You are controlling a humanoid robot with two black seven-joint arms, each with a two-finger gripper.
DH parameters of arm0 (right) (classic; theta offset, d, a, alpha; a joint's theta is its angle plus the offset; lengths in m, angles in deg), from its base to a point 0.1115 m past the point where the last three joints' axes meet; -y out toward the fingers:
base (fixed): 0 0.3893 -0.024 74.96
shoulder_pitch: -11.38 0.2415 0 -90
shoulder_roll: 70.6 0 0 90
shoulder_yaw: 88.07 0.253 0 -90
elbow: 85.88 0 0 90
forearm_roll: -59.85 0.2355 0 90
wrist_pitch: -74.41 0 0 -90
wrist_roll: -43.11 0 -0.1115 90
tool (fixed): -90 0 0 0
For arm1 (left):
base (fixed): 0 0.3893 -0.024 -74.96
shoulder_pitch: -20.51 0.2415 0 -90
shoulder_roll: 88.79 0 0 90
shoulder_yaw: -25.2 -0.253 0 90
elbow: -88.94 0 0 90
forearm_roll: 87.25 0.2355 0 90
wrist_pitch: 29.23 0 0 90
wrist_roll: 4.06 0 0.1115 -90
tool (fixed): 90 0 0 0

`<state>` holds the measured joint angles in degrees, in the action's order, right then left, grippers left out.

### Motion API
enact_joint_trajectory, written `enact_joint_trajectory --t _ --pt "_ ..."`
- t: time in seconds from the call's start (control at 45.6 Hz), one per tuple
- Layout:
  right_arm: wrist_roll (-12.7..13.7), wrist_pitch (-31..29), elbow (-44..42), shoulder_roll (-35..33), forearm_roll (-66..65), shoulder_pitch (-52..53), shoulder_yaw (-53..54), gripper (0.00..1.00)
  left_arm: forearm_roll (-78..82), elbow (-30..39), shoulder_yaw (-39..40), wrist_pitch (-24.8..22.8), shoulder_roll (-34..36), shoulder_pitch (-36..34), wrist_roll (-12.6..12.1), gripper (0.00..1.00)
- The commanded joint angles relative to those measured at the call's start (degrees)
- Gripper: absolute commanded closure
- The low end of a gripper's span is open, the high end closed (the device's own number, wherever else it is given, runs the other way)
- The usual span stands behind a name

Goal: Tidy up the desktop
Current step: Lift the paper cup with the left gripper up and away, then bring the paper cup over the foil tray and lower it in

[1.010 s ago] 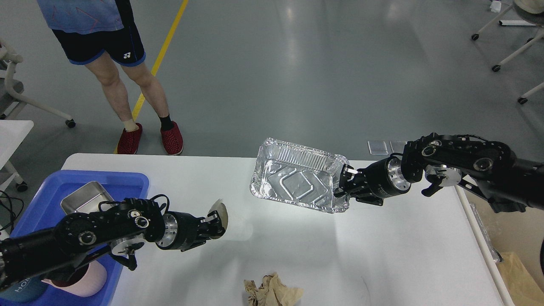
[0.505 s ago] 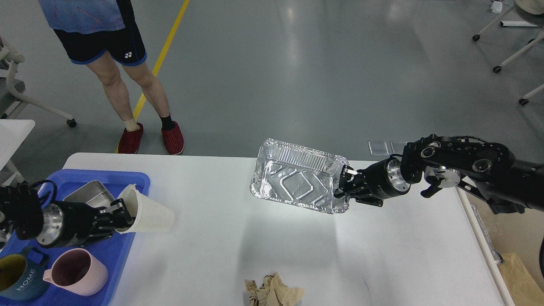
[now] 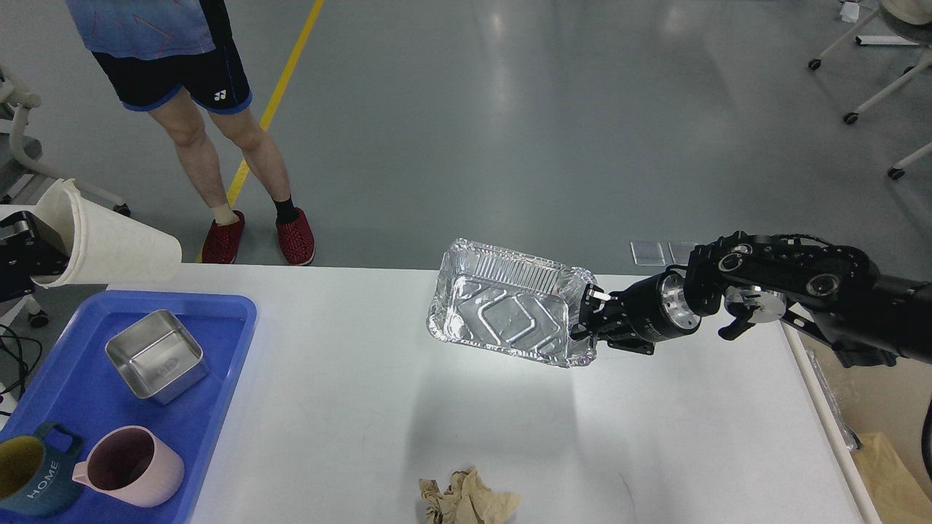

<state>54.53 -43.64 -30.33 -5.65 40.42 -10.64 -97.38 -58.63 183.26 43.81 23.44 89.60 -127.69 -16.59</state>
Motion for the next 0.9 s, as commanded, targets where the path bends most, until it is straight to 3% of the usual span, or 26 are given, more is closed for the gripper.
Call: enact_joint_trajectory --t 0.0,0.198,0.307,0.615,0.878 --pt "0.0 0.0 0.0 0.0 0.0 0.0 0.0 1.00 -0.1 0.0 1.3 -0.6 0.2 -0.5 -0.1 1.00" --pt "0.0 0.0 0.1 0.0 0.0 0.1 0.0 1.00 -0.1 -0.2 2.2 0.3 -5.9 -5.0 -0.6 1.00" --pt "0.0 0.0 0.1 0.3 0.0 -0.1 0.0 1.00 0.3 -0.7 1.8 0.7 -13.2 -6.8 -1.3 1.00" --pt "0.0 0.5 0.1 0.3 -0.3 -0.1 0.0 1.00 3.2 -6.9 -1.2 7.5 -35.2 -7.2 -4.2 0.99" --pt "0.0 0.8 0.1 0.8 -0.7 -0.1 0.1 1.00 7.8 -15.1 -4.2 7.8 -51.1 -8.1 -4.3 0.98"
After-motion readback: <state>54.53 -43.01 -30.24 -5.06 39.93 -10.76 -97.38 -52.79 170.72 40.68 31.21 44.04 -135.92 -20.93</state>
